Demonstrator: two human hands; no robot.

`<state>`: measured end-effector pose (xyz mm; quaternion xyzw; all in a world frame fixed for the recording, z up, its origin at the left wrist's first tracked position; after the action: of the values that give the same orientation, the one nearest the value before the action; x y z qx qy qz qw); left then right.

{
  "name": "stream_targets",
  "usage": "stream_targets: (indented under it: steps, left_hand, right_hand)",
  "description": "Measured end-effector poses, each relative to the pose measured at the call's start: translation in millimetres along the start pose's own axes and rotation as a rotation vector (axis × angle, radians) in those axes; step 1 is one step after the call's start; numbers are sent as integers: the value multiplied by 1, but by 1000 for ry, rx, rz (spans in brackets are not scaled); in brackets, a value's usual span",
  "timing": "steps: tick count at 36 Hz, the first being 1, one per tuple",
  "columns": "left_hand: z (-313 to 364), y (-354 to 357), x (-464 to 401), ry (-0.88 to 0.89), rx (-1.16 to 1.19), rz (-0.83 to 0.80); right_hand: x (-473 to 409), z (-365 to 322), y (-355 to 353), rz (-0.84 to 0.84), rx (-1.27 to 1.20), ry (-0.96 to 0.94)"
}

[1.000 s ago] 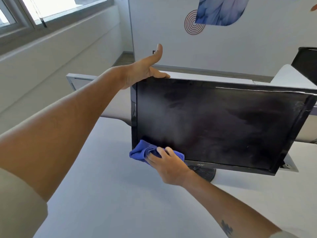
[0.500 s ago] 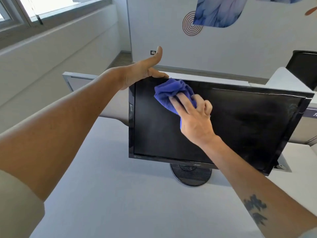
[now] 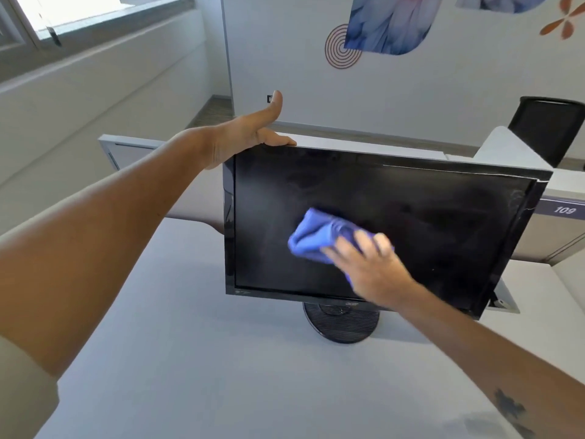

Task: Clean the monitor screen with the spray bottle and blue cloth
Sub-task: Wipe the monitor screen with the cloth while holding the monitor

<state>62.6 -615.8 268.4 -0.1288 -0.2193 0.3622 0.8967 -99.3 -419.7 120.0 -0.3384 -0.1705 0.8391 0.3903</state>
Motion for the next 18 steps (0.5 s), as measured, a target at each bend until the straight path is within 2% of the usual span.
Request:
stream_targets:
  steps: [4, 7, 10, 13, 16, 18]
  left_hand:
    - [0, 1, 0, 6, -15, -8]
    - [3, 3, 0, 13, -18, -12]
    - [3, 2, 3, 18, -25, -6]
    - [2, 2, 4, 19, -30, 7]
    - [5, 3, 5, 26, -27, 16]
    - [7, 5, 5, 34, -31, 8]
  right_hand:
    - [-25, 108, -1, -28, -17, 379]
    - [-25, 123, 0, -41, -44, 394]
    - [-7, 88, 0, -8, -77, 350]
    - [19, 30, 10, -64, -96, 164]
    - [63, -37, 26, -206, -63, -229]
    - [90, -57, 32, -273, -40, -402]
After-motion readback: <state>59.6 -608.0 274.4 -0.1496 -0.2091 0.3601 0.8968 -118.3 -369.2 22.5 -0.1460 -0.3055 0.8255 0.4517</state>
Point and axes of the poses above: each hand's wrist, its own x-axis away from the middle knuckle, its own y-axis out of the palm, z = x × y, the point moved 10 cm from there along -x, towards the middle knuckle, and after that the axes turned 11 degrees about x, right-handed, at the moved point
